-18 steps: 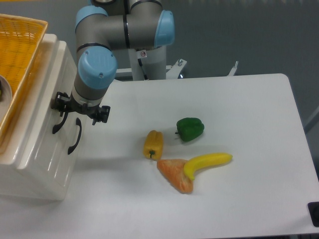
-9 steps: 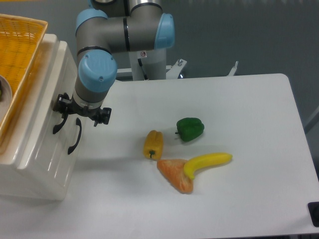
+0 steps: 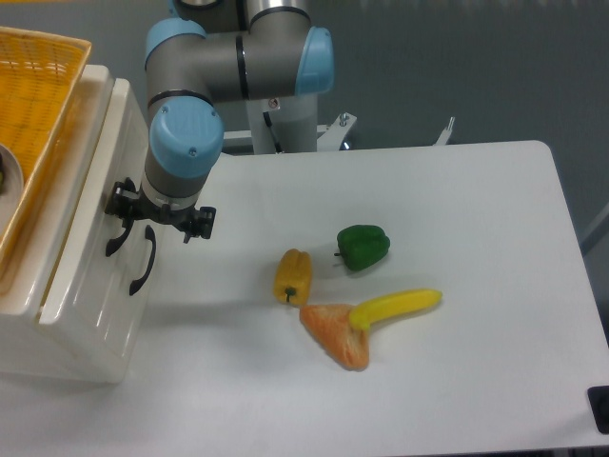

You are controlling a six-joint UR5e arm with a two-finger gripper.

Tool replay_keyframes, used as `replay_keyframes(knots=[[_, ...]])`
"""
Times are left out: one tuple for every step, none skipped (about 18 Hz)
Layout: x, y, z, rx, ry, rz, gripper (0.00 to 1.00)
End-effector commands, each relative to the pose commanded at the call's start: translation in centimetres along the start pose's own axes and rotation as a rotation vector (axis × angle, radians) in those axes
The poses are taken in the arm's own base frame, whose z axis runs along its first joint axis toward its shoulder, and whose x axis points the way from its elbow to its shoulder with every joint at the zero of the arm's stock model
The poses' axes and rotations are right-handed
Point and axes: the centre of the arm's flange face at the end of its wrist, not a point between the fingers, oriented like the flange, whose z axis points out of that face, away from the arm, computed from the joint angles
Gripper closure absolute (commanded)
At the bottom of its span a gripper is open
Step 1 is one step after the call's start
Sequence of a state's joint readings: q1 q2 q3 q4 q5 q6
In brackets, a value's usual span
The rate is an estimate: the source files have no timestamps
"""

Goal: Slide open the top white drawer
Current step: 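Pull the upper drawer outward from the cabinet by its handle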

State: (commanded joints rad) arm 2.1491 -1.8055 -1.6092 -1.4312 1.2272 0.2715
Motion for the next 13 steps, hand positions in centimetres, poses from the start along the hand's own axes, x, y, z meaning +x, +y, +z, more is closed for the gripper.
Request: replay_keyframes(knots=[[-0.1,0.0,-0.2,0.0,-0.006,0.001,0.0],[-0.3,0.0,-0.2,-0.002,-0.015,-0.001,0.0],[-0.4,0.0,-0.2,-0.003,-0.026,0.0,0.0],[-0.4,-0.1,-0.2,-0.003,-0.031,0.002,0.0],[-0.5,-0.1,-0.2,-0.004,-0.034,0.002,0.0],[-0.6,-0.1,-0.1,-0.004,-0.035,0.003,0.0],[-0.6,-0.3,-0.3,-0.001,-0.036,0.012,0.0],[-0.7,-0.4,-0.4,0.001,-0.036,0.023,0.0],[-1.1,-0.5,-0.7,0.006,-0.037,0.026,0.0],[-1.2,-0.7,-0.7,0.007,-0.037,0.027,0.0],[-1.2,-0.8,-0.8,0.01,-0.038,0.028,0.0],[-1.2,-0.8,-0.9,0.01,-0.038,0.028,0.0],[-1.2,-0.9,-1.0,0.013,-0.039,0.029,0.0]])
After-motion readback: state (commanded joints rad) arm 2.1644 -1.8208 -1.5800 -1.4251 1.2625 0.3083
